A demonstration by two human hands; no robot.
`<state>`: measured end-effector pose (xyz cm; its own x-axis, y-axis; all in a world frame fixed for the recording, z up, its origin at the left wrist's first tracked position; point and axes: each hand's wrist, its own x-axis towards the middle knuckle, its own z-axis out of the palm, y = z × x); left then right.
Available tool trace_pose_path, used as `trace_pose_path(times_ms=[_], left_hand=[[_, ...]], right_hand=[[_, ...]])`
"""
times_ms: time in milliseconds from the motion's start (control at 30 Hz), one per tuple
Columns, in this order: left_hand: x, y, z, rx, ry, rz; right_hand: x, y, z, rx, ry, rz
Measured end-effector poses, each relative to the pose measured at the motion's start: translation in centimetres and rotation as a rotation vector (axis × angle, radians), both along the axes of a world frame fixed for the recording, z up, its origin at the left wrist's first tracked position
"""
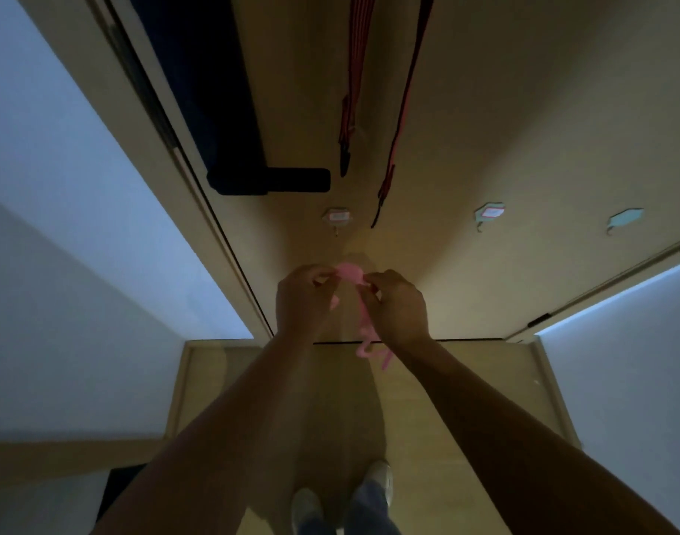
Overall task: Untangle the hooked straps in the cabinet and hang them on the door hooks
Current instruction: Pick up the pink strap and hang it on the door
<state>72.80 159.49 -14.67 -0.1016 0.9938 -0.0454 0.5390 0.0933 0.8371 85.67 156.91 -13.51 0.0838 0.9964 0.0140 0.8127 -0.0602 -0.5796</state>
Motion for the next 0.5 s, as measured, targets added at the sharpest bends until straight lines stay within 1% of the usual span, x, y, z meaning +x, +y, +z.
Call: trace_pose_path(times_ms=[67,133,233,400,500], left_hand=[[0.1,1.9,-1.4,-0.013,0.044,0.011],[0.0,3.5,-2.4,-0.032,0.062,0.048],[0.1,5.6,-3.3,-0.049,0.053,0.101],[1.1,8.6,-4.4,-0.057,0.017,0.116],[1.4,9.5,-5.1,-0.073,0.03,0.101]], right_hand=[[0.0,2.3,-1.3,-0.047,-0.006,0.013],[-0.2,4.4,-2.4,-0.046,0.011,0.012],[-0.7,6.9,-3.8,-0.04,0.031,-0.009],[-0.6,9.3,-5.3,-0.043,0.027,-0.049],[-0.3,10.3,-5.9,-0.051,0.008,-0.045]])
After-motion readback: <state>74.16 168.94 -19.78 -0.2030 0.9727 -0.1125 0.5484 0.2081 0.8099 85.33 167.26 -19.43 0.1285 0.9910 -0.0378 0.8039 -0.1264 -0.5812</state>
